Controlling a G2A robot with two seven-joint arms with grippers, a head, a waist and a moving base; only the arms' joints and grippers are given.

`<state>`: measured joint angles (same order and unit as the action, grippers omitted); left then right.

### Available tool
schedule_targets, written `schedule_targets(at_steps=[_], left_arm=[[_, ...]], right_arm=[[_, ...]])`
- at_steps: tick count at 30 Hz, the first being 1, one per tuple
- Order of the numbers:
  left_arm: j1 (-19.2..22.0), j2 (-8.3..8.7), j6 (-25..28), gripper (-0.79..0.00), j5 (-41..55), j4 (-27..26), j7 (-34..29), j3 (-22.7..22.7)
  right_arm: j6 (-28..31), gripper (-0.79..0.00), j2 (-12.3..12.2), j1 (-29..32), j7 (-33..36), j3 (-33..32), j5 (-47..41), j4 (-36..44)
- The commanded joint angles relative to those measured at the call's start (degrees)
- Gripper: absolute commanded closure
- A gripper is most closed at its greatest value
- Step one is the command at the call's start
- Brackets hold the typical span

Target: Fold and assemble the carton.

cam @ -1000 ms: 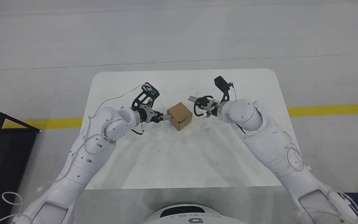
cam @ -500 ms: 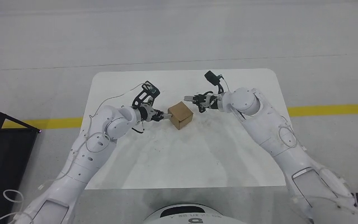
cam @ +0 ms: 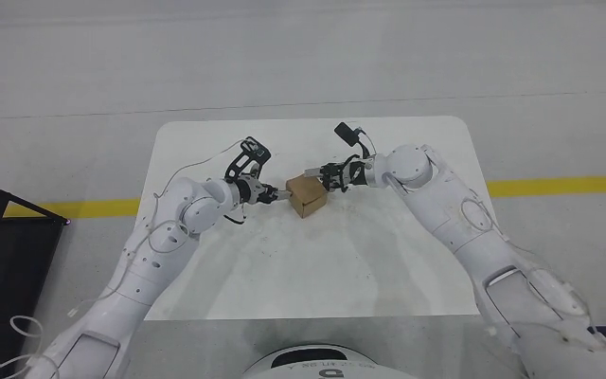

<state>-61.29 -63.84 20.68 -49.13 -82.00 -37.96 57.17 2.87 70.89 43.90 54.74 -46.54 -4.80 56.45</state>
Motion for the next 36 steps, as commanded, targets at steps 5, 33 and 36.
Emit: schedule_targets(at_steps=[5,33,36], left_arm=[[-0.4,0.02,0.4,-0.767,0.3,-0.6,0.4,0.4],[-0.7,0.0,-0.8,-0.773,1.6,-0.1,-0.2,2.0],[0.0,-0.26,-1.1,-0.773,1.5,0.8,-0.5,1.3]], right_arm=[[1.9,-0.536,0.2,0.4,0.5,-0.6,-1.3,-0.4],[2.4,-0.446,-0.1,2.0,1.0,-2.4,0.4,0.1],[2.3,-0.44,0.0,2.1,1.0,-2.5,0.5,0.1]])
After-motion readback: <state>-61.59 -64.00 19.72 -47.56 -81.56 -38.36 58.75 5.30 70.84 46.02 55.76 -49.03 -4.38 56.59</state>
